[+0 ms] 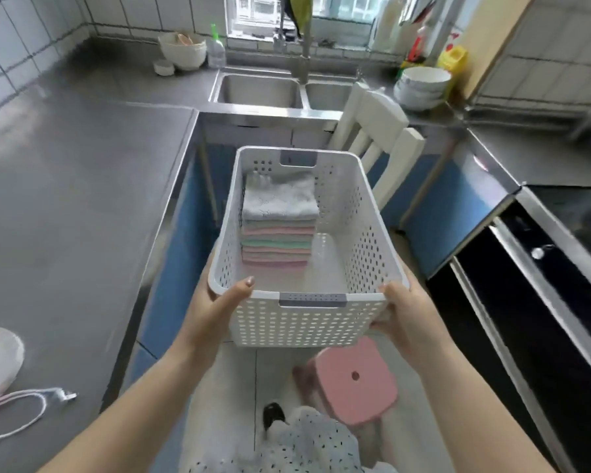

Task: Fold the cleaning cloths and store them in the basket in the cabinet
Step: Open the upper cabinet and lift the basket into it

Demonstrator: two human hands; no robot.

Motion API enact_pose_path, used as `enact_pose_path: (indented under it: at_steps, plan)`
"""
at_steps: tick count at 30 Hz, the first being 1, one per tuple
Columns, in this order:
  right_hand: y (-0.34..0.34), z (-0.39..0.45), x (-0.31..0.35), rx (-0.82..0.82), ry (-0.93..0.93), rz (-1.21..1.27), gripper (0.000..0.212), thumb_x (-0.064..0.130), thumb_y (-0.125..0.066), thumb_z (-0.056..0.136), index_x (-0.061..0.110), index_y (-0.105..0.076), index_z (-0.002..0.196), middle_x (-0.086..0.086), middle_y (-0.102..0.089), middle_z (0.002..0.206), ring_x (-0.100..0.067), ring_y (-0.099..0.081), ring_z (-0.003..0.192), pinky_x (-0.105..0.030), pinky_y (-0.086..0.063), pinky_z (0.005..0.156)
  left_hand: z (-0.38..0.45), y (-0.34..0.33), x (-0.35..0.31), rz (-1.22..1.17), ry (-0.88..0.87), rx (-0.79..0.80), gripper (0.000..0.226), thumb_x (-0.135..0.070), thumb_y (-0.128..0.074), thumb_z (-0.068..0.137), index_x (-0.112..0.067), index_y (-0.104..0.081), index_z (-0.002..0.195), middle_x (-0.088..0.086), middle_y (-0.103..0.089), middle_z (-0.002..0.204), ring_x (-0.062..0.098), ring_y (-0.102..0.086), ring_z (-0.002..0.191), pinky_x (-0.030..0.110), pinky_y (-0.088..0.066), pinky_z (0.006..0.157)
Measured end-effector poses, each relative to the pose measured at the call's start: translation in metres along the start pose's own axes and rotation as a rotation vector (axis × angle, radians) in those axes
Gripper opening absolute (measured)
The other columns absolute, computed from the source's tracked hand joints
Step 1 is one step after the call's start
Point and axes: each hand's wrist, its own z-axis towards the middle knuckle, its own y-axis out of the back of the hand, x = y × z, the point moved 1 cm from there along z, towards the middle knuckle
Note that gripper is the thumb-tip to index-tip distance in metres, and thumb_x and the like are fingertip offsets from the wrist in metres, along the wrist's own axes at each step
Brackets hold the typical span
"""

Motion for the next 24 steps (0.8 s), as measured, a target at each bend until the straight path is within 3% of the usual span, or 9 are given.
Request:
enact_pose_path:
  at_steps: [3, 6, 9, 11, 15, 21, 24]
  plan:
    - [0.031, -0.050, -0.002, -0.114, 0.015, -0.010, 0.058, 0.010, -0.042, 0.072, 0.040, -0.053, 0.120, -0.003, -0.069, 0.106, -0.023, -0.062, 0.082, -0.040, -0.042, 0.064, -0.016, -0.037, 0.001, -0.043, 0.022, 0.127, 0.063, -0.031, -0.068, 0.065, -0.042, -0.049, 0.124, -0.013, -0.067, 0.111, 0.008, -0.063, 0.106, 0.017, -0.052, 0.076]
    - [0.064, -0.090, -0.005, -0.267, -0.005, 0.042, 0.040, 0.003, -0.038, 0.088, 0.026, -0.053, 0.117, -0.005, -0.068, 0.098, -0.014, -0.067, 0.076, -0.043, -0.046, 0.070, -0.026, -0.075, 0.004, -0.063, 0.037, 0.263, 0.068, -0.033, -0.069, 0.064, -0.040, -0.048, 0.128, -0.004, -0.066, 0.116, 0.016, -0.063, 0.109, 0.031, -0.053, 0.085]
    - [0.097, -0.129, -0.010, -0.431, -0.018, 0.066, 0.040, 0.003, -0.039, 0.092, 0.029, -0.052, 0.119, -0.002, -0.068, 0.098, -0.018, -0.065, 0.083, -0.050, -0.048, 0.080, -0.034, -0.114, 0.008, -0.070, 0.070, 0.382, 0.067, -0.035, -0.069, 0.063, -0.045, -0.048, 0.125, -0.002, -0.065, 0.117, 0.020, -0.062, 0.110, 0.042, -0.050, 0.090]
    - [0.117, -0.158, -0.011, -0.527, -0.013, 0.085, 0.043, 0.007, -0.041, 0.093, 0.033, -0.049, 0.126, -0.004, -0.066, 0.110, -0.023, -0.063, 0.095, -0.053, -0.049, 0.086, -0.038, -0.144, 0.010, -0.064, 0.070, 0.459, 0.070, -0.035, -0.070, 0.063, -0.037, -0.047, 0.130, -0.003, -0.065, 0.117, 0.018, -0.061, 0.111, 0.037, -0.048, 0.091]
    - [0.170, -0.211, -0.006, -0.720, 0.102, 0.141, 0.043, 0.011, -0.043, 0.093, 0.031, -0.049, 0.131, -0.006, -0.067, 0.115, -0.022, -0.065, 0.095, -0.038, -0.050, 0.076, -0.053, -0.223, 0.001, -0.101, 0.090, 0.638, 0.060, -0.018, -0.064, 0.074, -0.024, -0.048, 0.132, -0.003, -0.068, 0.113, 0.015, -0.064, 0.106, 0.021, -0.051, 0.081]
    - [0.255, -0.283, 0.018, -0.888, 0.204, 0.213, 0.037, 0.013, -0.045, 0.094, 0.026, -0.051, 0.129, -0.008, -0.068, 0.111, -0.025, -0.064, 0.097, -0.036, -0.050, 0.076, -0.080, -0.344, -0.019, -0.175, 0.126, 0.821, 0.059, -0.027, -0.070, 0.070, -0.031, -0.055, 0.127, 0.007, -0.065, 0.120, 0.030, -0.060, 0.111, 0.055, -0.040, 0.101]
    - [0.300, -0.318, 0.041, -0.961, 0.263, 0.185, 0.037, 0.017, -0.044, 0.095, 0.027, -0.050, 0.130, -0.007, -0.068, 0.110, -0.024, -0.064, 0.093, -0.036, -0.047, 0.073, -0.099, -0.405, -0.036, -0.186, 0.088, 0.883, 0.049, -0.026, -0.067, 0.076, -0.036, -0.057, 0.124, 0.003, -0.066, 0.119, 0.026, -0.061, 0.111, 0.054, -0.041, 0.101]
